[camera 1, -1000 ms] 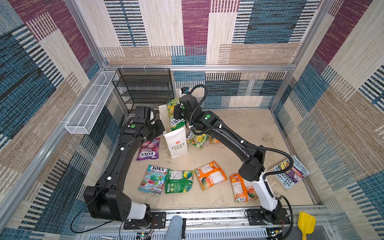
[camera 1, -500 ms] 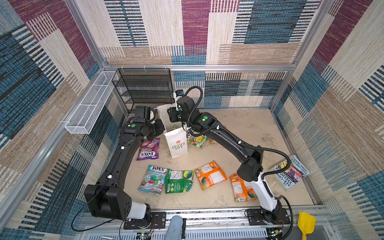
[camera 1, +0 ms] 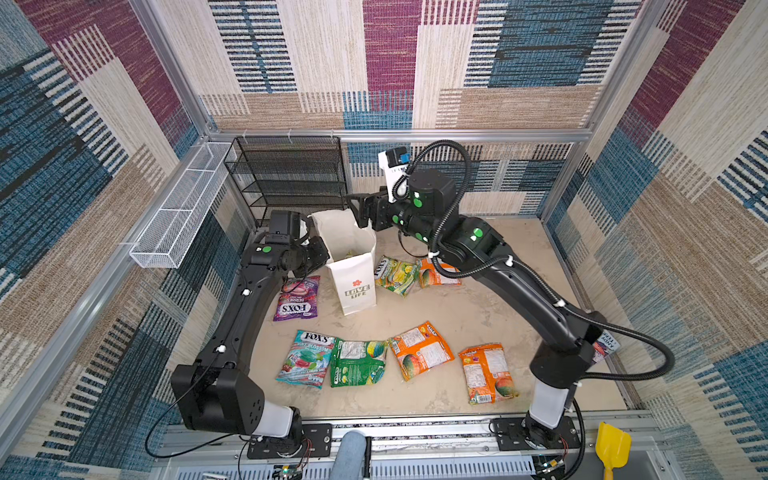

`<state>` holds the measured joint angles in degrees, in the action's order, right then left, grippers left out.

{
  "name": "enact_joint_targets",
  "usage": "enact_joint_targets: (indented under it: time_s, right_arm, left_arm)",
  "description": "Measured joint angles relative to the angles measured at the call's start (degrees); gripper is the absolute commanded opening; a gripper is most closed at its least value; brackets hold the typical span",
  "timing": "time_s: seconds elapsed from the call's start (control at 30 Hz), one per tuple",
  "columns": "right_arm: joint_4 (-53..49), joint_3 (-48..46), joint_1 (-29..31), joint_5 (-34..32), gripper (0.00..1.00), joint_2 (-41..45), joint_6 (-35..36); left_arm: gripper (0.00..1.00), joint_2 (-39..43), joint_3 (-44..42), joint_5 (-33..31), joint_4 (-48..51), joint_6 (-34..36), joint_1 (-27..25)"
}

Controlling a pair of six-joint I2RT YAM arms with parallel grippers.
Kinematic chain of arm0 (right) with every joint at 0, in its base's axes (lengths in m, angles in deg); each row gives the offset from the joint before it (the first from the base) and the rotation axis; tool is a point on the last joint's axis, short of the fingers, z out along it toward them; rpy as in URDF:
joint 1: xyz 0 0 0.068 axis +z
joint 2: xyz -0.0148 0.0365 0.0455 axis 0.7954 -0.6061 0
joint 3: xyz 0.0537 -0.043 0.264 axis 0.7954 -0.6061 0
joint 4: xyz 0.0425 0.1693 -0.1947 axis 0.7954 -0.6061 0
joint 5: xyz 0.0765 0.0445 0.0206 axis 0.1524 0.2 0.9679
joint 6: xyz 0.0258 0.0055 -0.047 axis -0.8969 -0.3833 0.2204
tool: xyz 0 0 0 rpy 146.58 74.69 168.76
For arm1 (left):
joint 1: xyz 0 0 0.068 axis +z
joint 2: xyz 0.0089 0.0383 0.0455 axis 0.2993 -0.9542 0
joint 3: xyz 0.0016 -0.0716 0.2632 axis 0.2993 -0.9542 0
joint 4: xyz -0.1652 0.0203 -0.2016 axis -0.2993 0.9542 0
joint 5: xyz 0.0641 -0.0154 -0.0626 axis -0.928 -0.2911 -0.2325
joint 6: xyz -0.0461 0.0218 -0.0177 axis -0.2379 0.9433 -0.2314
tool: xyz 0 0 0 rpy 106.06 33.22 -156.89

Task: Place the snacks into the paper bag
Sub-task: 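Open the right gripper to drop the green packet into the bag, then move the right gripper to the orange fruits packet and grasp it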

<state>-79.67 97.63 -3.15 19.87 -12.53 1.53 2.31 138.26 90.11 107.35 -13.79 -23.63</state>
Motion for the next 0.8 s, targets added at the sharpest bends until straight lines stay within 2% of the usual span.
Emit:
enact_joint_targets:
  time_s: [0.13, 0.27, 0.37, 0.47, 0.57, 0.67, 0.8]
  right_arm:
    - [3.23, -18.34, -5.29, -2.03, 0.97, 12.63, 0.26]
    - [9.79, -38.82, -18.10, -0.52, 0.99, 24.11, -4.04]
    - [14.97, -52.70, -27.67, 4.55, 0.99, 27.34, -8.13]
    - [19.21, -63.54, -34.99, 12.15, 0.98, 26.34, -11.67]
    - [23.56, -68.48, -39.41, 18.05, 0.97, 22.67, -14.71]
    - [27.30, -69.61, -41.09, 21.40, 0.95, 17.38, -16.13]
    - [29.42, -65.57, -41.44, 23.71, 0.86, 7.96, -16.57]
  left_arm:
    - [0.00, -0.22, 0.35, 0.04, 0.35, 0.04, 0.20]
    - [0.00, -0.57, 0.76, 0.09, 0.90, 0.22, 0.37]
    - [0.00, -0.85, 0.90, 0.55, 1.22, 0.24, 0.48]
    - [0.00, -1.05, 1.03, 1.36, 1.25, 0.37, 0.59]
    - [0.00, -1.22, 1.11, 1.51, 1.27, 0.42, 0.59]
    - [0.00, -1.36, 1.14, 1.60, 1.27, 0.42, 0.61]
    - [0.00, -1.40, 1.36, 1.99, 1.31, 0.61, 0.72]
